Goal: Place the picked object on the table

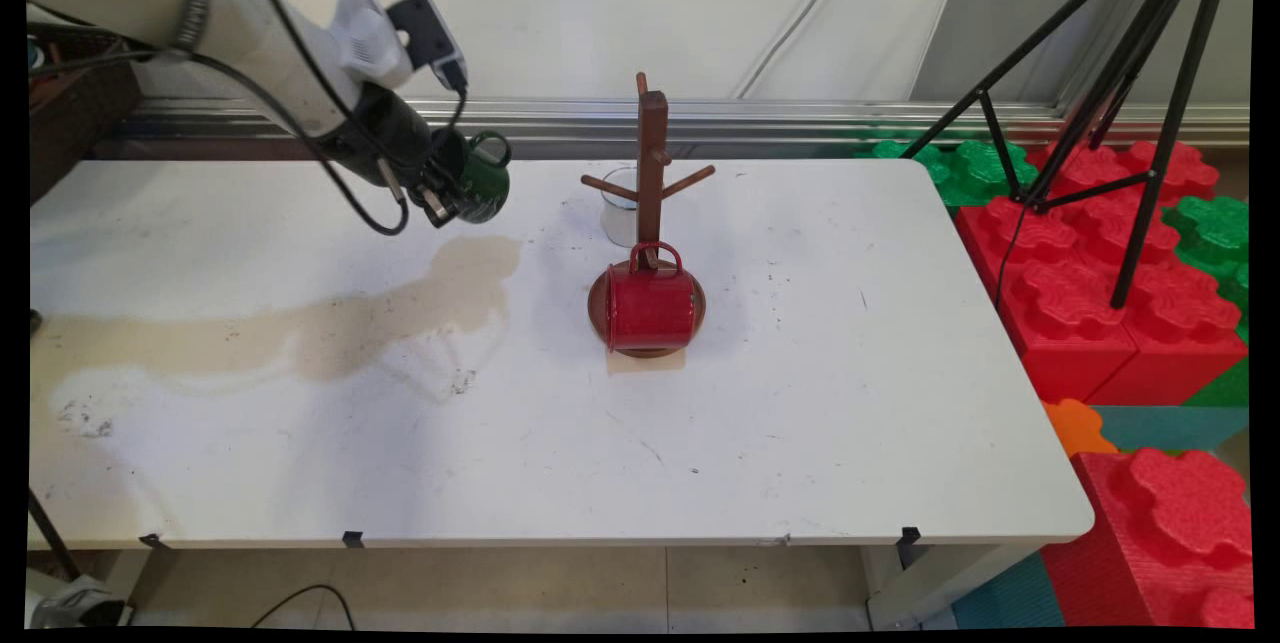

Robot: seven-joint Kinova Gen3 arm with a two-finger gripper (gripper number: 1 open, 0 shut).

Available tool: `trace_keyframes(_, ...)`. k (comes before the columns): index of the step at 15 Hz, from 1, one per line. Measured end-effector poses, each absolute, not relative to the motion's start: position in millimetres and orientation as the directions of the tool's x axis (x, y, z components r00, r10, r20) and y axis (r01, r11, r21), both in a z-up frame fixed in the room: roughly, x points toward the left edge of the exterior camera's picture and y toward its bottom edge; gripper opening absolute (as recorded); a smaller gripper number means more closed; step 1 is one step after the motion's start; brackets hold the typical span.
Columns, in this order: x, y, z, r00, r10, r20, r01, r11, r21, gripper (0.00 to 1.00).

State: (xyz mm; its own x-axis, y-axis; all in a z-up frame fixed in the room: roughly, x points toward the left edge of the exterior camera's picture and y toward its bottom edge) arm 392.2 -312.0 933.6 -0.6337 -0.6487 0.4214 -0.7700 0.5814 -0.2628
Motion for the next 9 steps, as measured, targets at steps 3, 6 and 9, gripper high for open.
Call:
trace_keyframes(3,391,-329,918,-0.635,-0.686,0.355,-0.773,0.575,-0.270,0.00)
trace_keyframes(6,390,-341,904,-0.630,-0.718,0.298,-0.776,0.568,-0.274,0.00)
trace_keyframes(9,388,-351,893,-0.623,-0.744,0.243,-0.780,0.562,-0.276,0.00)
